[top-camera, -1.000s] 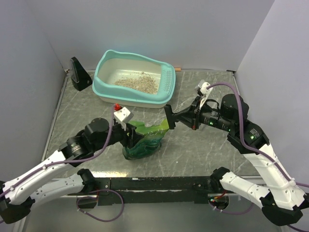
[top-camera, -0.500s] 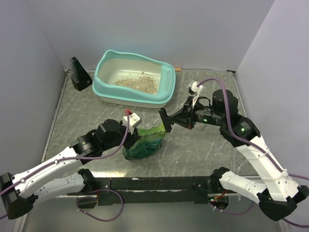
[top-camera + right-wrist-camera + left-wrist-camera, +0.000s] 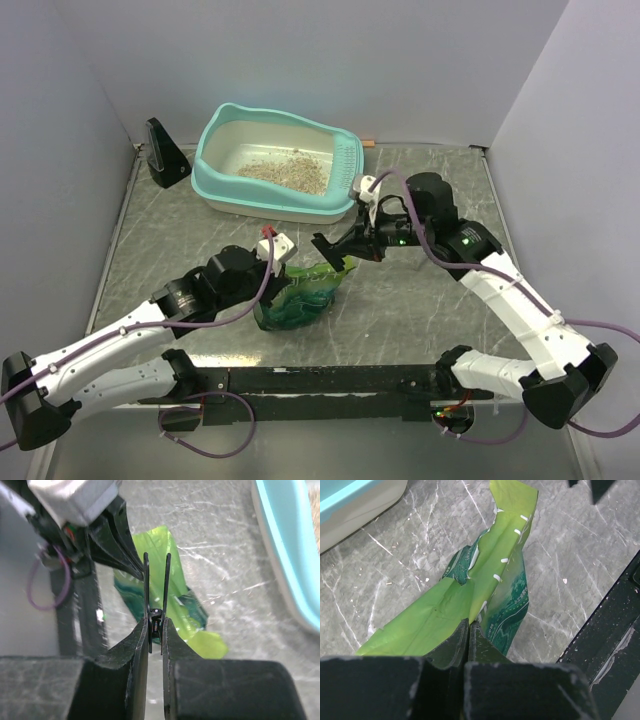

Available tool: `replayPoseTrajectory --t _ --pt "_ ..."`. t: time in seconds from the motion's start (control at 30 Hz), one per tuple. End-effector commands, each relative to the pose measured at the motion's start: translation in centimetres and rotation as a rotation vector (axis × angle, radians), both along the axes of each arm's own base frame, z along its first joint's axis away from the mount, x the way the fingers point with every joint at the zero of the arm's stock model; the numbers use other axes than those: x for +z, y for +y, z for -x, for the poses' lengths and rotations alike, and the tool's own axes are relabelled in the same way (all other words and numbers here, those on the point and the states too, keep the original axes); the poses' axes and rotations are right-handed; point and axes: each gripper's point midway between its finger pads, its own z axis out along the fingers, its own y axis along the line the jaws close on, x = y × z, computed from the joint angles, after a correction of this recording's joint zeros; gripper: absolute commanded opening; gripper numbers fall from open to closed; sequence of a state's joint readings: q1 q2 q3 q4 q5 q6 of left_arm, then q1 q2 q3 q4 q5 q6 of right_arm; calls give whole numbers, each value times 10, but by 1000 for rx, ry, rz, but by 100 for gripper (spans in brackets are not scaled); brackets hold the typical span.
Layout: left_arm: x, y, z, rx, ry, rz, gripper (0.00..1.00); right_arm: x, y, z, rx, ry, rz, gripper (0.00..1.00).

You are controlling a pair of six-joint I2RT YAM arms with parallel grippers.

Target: Fill the litter box with clean litter

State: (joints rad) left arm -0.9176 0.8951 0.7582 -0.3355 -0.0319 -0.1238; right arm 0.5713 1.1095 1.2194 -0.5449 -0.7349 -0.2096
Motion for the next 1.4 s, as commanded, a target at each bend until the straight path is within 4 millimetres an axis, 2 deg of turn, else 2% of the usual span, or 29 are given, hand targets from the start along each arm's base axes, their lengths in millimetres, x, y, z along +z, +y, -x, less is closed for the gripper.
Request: replayPoseTrajectory --t 0.0,0.23,0.43,0.57,0.63,0.9,1.03,1.33,1.37 --pt "-2 7 3 7 -14 -3 1 -1 7 -8 190 -291 20 0" --pt "3 12 3 22 -31 13 1 -27 15 -5 368 -409 44 0" --pt "4 13 3 26 -33 13 1 -29 23 2 452 -419 13 0" --pt "4 13 4 23 -36 13 1 -32 25 0 454 -403 33 0" --pt "5 14 3 28 -37 14 1 -43 23 -1 452 -383 84 0" --pt "10 16 2 42 -43 29 1 -65 22 -3 450 -368 205 0" --pt "11 17 1 47 -44 30 1 -82 19 -4 446 -357 324 0" --pt "13 18 1 52 -45 35 1 -98 10 -10 434 -348 527 0" --pt "13 19 1 54 -47 38 1 -94 11 -12 428 -358 532 0"
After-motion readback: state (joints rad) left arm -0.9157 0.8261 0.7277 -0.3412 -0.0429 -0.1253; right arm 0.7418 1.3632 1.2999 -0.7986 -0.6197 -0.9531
